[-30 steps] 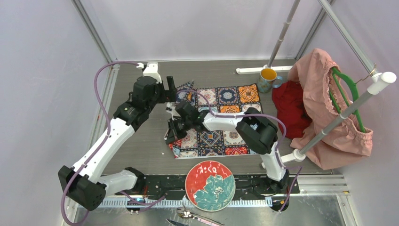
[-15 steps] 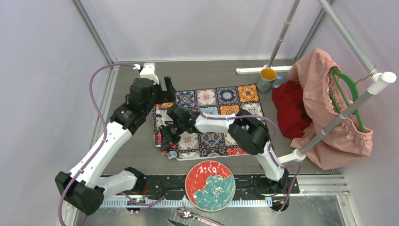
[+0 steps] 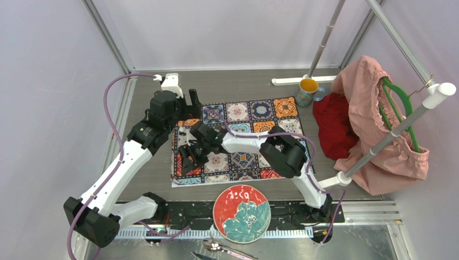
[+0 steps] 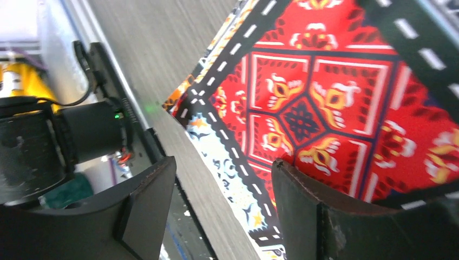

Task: Set the dinner table for one person

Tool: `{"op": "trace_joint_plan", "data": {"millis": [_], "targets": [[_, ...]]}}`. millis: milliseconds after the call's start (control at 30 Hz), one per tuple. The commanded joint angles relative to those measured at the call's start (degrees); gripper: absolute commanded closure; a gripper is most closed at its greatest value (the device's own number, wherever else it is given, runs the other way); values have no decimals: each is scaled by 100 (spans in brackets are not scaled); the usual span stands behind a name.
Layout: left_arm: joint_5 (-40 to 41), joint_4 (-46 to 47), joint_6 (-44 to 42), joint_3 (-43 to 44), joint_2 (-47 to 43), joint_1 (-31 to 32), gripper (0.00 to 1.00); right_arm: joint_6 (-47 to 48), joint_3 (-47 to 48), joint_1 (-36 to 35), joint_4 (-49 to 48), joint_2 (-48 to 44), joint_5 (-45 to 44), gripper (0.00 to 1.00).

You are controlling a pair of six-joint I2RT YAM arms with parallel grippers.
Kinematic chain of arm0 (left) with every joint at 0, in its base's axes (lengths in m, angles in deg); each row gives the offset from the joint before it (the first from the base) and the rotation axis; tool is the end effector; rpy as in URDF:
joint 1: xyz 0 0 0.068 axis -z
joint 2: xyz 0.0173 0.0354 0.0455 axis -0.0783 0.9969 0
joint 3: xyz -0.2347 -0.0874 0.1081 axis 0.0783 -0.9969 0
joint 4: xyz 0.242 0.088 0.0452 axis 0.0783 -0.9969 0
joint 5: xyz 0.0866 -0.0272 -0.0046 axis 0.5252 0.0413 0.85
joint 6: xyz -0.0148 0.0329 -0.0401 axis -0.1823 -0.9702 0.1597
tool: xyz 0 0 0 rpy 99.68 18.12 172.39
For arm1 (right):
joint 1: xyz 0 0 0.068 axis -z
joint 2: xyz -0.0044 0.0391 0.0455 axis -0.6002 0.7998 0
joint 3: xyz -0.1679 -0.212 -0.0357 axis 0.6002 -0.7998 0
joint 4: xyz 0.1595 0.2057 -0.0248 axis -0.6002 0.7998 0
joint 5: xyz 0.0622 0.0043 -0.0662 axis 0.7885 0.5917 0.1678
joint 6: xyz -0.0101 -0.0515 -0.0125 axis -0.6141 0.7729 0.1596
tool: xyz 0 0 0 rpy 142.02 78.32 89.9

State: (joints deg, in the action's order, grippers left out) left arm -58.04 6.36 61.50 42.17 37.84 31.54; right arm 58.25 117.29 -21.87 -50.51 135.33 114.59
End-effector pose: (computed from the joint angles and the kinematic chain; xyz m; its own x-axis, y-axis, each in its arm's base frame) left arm 0.2190 -0.1018 0.3713 -0.3825 -0.1845 -0.9054 0.1087 0.9641 -0.2424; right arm 0.2326 0.4218 0.1446 -0.7768 -0.4994 -0.3837 -0.6010 0.4060 0.6885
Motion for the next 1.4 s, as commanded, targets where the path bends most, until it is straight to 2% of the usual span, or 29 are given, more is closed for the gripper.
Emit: {"op": "trace_joint_plan", "data": {"millis": [0,267,400,567,933,1033,1233,1367], "targets": [[190,84,-98,-89,-76,20,5,259,-219,96,440,-592,-1679,29],[380,109,-138,-234,-31,20,4,-84,-1179,378,697,-1578,-3831,24],[356,73,-108,-196,105,20,4,-296,-1550,463,751,-2065,-4557,15],[298,136,-57,-164,316,20,3,-315,-1788,472,938,-2533,-5194,8],[328,-85,127,134,1203,20,6,-565,-2490,739,891,-3310,-5784,7],[547,-225,211,236,1541,20,10,-593,-2659,854,899,-3513,-5850,7],[1100,-572,426,549,2301,20,33,-582,-2879,1046,875,-3843,-5790,7],[1194,-765,582,747,2775,20,43,-600,-2999,1112,954,-3987,-5833,7]]}}
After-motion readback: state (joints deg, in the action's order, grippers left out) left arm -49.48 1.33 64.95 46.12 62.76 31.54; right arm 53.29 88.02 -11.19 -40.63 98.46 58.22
